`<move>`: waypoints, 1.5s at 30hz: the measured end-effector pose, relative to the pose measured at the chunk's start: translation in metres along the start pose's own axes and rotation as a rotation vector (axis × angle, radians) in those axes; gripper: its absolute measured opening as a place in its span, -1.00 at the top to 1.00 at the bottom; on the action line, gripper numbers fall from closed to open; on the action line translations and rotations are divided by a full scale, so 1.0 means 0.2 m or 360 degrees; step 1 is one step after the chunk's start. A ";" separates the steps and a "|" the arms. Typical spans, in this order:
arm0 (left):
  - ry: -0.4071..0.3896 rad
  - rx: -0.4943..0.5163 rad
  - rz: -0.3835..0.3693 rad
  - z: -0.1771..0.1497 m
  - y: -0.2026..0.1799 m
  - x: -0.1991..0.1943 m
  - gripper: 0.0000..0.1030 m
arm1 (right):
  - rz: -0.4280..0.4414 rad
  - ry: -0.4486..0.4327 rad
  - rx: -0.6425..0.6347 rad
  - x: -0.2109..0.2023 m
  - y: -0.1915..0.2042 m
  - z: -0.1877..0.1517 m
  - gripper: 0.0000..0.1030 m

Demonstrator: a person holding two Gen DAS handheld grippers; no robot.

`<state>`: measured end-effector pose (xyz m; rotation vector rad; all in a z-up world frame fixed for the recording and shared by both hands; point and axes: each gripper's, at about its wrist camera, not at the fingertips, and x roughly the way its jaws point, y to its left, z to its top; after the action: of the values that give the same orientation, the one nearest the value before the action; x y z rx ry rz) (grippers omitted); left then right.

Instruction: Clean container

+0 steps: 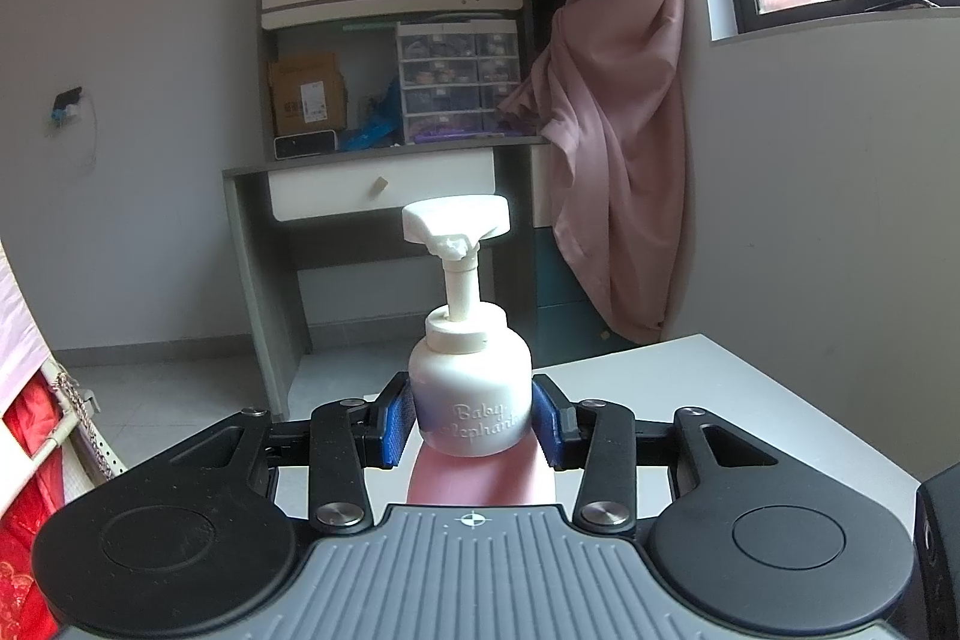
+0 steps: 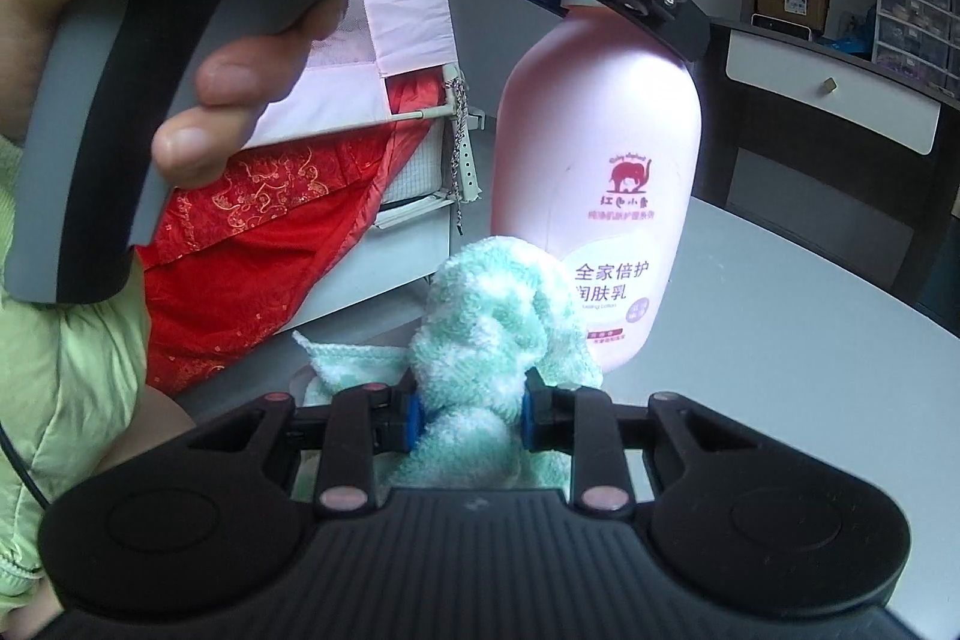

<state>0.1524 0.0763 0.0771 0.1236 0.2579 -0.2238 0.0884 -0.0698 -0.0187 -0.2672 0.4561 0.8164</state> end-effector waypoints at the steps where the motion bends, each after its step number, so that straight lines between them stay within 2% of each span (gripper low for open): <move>1: -0.0001 0.0000 0.0000 0.00 0.00 0.00 0.08 | 0.0000 0.0000 0.0000 0.00 0.00 0.00 0.46; 2: 0.0000 0.0002 0.0002 0.00 0.00 0.00 -0.06 | -0.0001 -0.0001 0.0001 0.00 0.00 0.00 0.46; 3: -0.0008 0.0005 0.0005 0.00 0.00 0.00 -0.40 | -0.0001 0.0000 0.0000 0.00 0.00 -0.01 0.46; 4: -0.0028 0.0009 0.0004 -0.01 0.01 -0.01 -0.55 | -0.0002 0.0000 -0.0002 0.00 0.00 -0.01 0.46; 18: -0.0035 0.0019 -0.0025 -0.03 0.02 -0.03 -0.56 | -0.0006 0.0005 -0.0004 0.00 -0.01 0.00 0.46; 23: -0.0098 -0.0001 -0.0079 -0.05 0.09 -0.04 -0.56 | -0.0004 0.0004 -0.0003 0.00 -0.02 -0.01 0.46; 27: -0.0199 -0.0029 -0.0247 -0.09 0.18 -0.05 -0.56 | -0.0002 0.0005 -0.0001 -0.01 -0.02 -0.02 0.46; 31: -0.0354 -0.0017 -0.0387 -0.16 0.27 -0.05 -0.55 | -0.0010 0.0007 -0.0001 -0.02 -0.02 -0.02 0.46; 35: -0.0422 0.0033 -0.0610 -0.23 0.34 -0.02 -0.55 | -0.0013 -0.0001 -0.0002 -0.03 -0.02 -0.04 0.46; 40: -0.0408 0.0214 -0.0720 -0.25 0.31 0.04 -0.56 | -0.0018 -0.0013 0.0027 -0.07 -0.03 -0.07 0.46; 43: -0.0406 0.0278 -0.0837 -0.28 0.31 0.06 -0.56 | -0.0024 -0.0014 0.0044 -0.09 -0.04 -0.08 0.46; 45: -0.0399 0.0330 -0.0873 -0.30 0.31 0.08 -0.56 | -0.0026 -0.0015 0.0051 -0.09 -0.05 -0.08 0.46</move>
<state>0.1683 0.1408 0.0213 0.2273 0.0122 -0.8062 0.0802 -0.0953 -0.0236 -0.2372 0.4572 0.7932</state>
